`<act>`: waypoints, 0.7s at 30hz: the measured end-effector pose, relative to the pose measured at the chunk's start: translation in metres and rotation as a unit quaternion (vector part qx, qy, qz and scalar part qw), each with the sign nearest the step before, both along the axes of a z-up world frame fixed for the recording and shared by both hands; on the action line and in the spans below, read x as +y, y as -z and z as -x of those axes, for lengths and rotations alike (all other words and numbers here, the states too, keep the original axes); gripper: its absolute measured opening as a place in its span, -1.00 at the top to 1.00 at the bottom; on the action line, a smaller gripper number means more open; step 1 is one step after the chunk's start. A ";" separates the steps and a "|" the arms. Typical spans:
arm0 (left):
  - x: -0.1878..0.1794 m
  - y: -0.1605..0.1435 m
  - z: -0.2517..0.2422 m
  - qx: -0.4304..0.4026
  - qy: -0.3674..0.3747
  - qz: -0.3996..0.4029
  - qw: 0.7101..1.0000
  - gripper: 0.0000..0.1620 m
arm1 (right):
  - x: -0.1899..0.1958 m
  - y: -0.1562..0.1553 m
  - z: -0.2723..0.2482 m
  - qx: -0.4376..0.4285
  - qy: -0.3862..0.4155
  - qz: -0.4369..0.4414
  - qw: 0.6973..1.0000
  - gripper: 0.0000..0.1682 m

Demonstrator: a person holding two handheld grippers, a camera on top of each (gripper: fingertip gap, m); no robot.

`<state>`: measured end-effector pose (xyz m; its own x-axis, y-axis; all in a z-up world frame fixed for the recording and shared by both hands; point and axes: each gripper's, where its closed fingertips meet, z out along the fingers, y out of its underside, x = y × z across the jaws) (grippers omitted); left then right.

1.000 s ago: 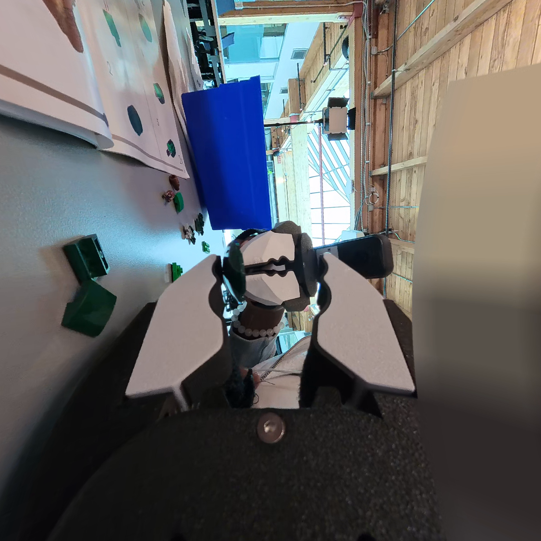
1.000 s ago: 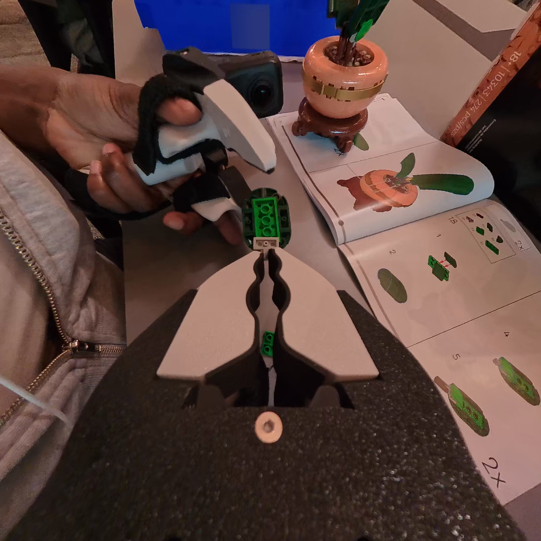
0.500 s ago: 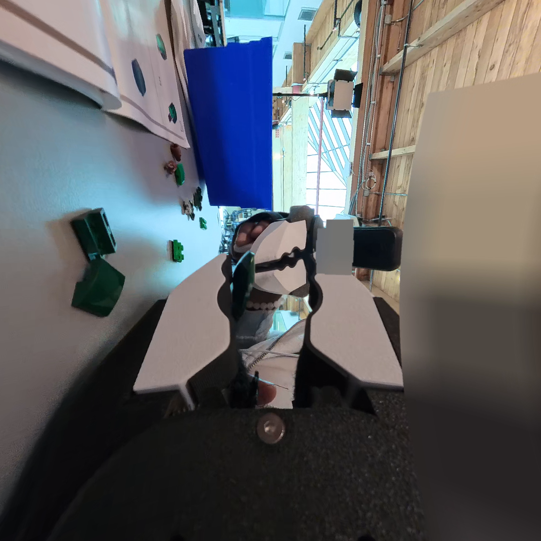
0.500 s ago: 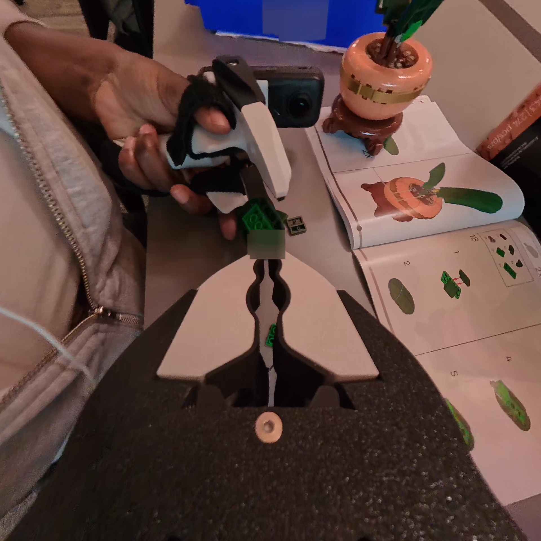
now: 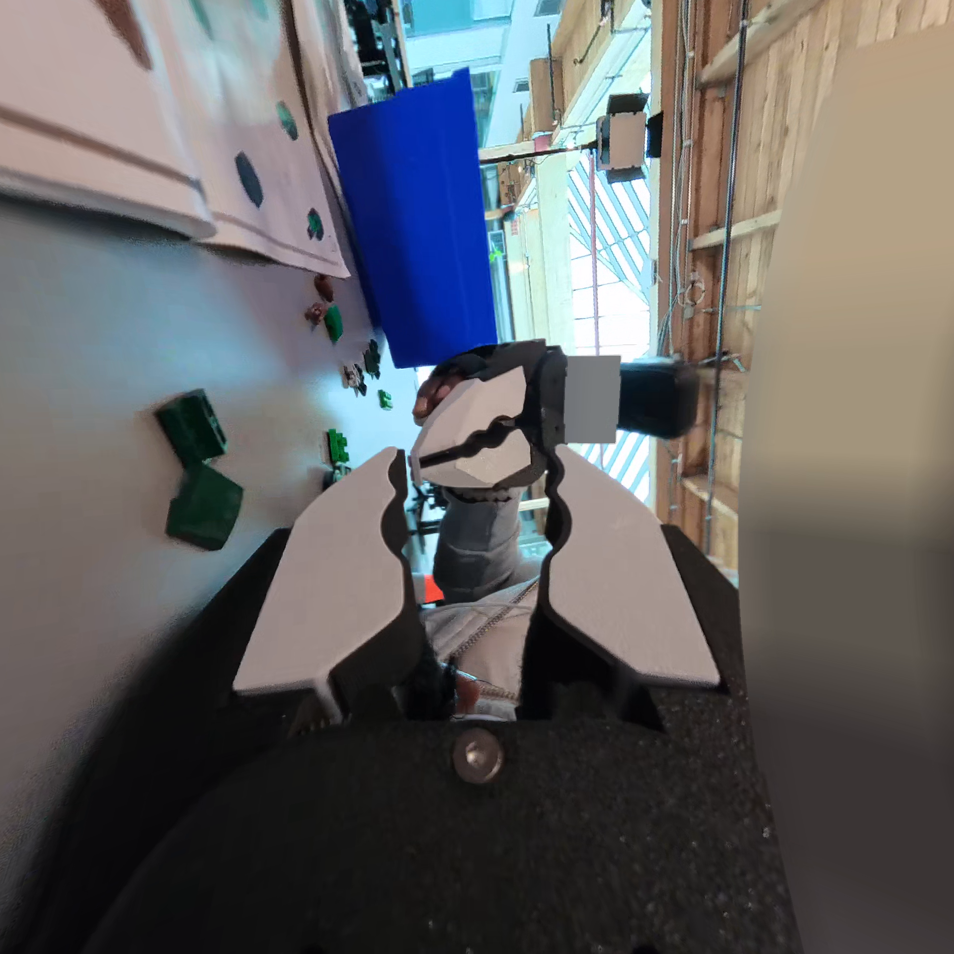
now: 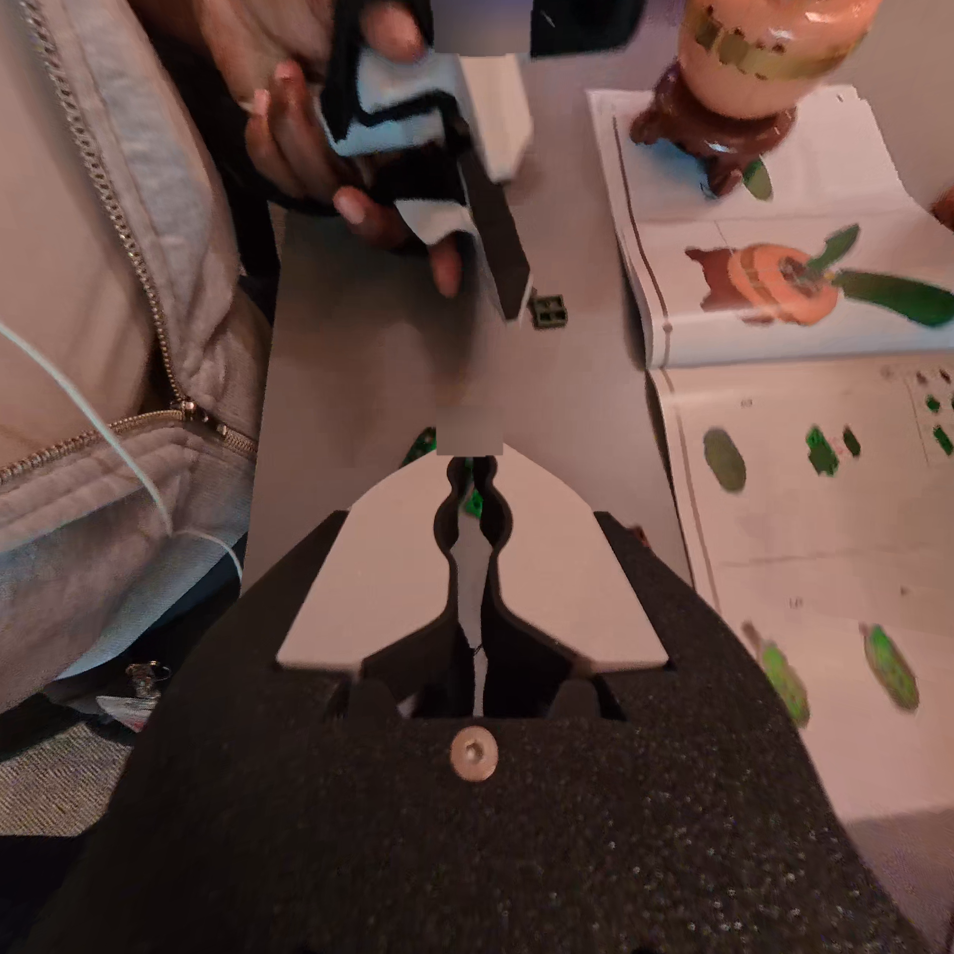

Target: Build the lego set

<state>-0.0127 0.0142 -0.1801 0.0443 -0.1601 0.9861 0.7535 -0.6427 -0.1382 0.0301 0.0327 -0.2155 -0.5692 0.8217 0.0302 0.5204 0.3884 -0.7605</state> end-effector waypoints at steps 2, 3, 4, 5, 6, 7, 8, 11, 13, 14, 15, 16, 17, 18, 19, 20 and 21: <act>-0.004 -0.003 -0.002 0.051 0.001 -0.037 0.998 0.39 | 0.011 0.000 -0.011 -0.011 0.054 0.006 0.998 0.97; -0.007 -0.003 -0.005 0.093 0.012 -0.064 0.994 0.40 | 0.013 -0.001 -0.016 -0.017 0.081 0.015 0.996 0.97; -0.011 0.002 -0.010 0.155 0.027 -0.088 0.984 0.41 | 0.014 -0.002 -0.021 -0.019 0.107 0.028 0.994 0.97; -0.013 0.008 -0.014 0.222 0.040 -0.105 0.968 0.41 | 0.012 -0.001 -0.025 -0.022 0.131 0.040 0.990 0.97; -0.015 0.009 -0.020 0.274 0.054 -0.130 0.951 0.41 | 0.008 0.002 -0.030 -0.029 0.149 0.050 0.987 0.97; -0.018 0.009 -0.026 0.323 0.073 -0.158 0.930 0.43 | 0.002 0.007 -0.034 -0.038 0.156 0.051 0.986 0.97; -0.018 0.013 -0.031 0.379 0.090 -0.174 0.905 0.45 | 0.000 0.012 -0.038 -0.043 0.168 0.042 0.984 0.97; -0.018 0.021 -0.045 0.500 0.156 -0.226 0.821 0.52 | -0.003 0.020 -0.038 -0.051 0.211 0.037 0.975 0.97; -0.015 0.029 -0.048 0.559 0.198 -0.245 0.767 0.53 | -0.009 0.020 -0.034 -0.052 0.228 0.056 0.971 0.97; -0.012 0.033 -0.047 0.585 0.214 -0.251 0.741 0.53 | -0.010 0.021 -0.034 -0.054 0.234 0.055 0.969 0.97; -0.010 0.037 -0.046 0.606 0.233 -0.259 0.716 0.53 | -0.008 0.022 -0.034 -0.054 0.240 0.045 0.968 0.97; -0.007 0.041 -0.045 0.624 0.248 -0.264 0.693 0.52 | -0.007 0.024 -0.034 -0.054 0.246 0.035 0.967 0.97; -0.006 0.045 -0.045 0.637 0.264 -0.269 0.672 0.51 | -0.007 0.025 -0.035 -0.054 0.247 0.030 0.967 0.97; -0.005 0.049 -0.046 0.647 0.281 -0.276 0.653 0.50 | -0.007 0.026 -0.035 -0.056 0.247 0.030 0.967 0.97; -0.005 0.052 -0.047 0.653 0.295 -0.284 0.637 0.50 | -0.008 0.027 -0.035 -0.057 0.247 0.032 0.967 0.97; -0.004 0.054 -0.049 0.657 0.307 -0.292 0.624 0.49 | -0.009 0.027 -0.035 -0.057 0.248 0.035 0.966 0.97; -0.003 0.055 -0.050 0.659 0.315 -0.301 0.613 0.48 | -0.009 0.027 -0.034 -0.055 0.248 0.038 0.967 0.97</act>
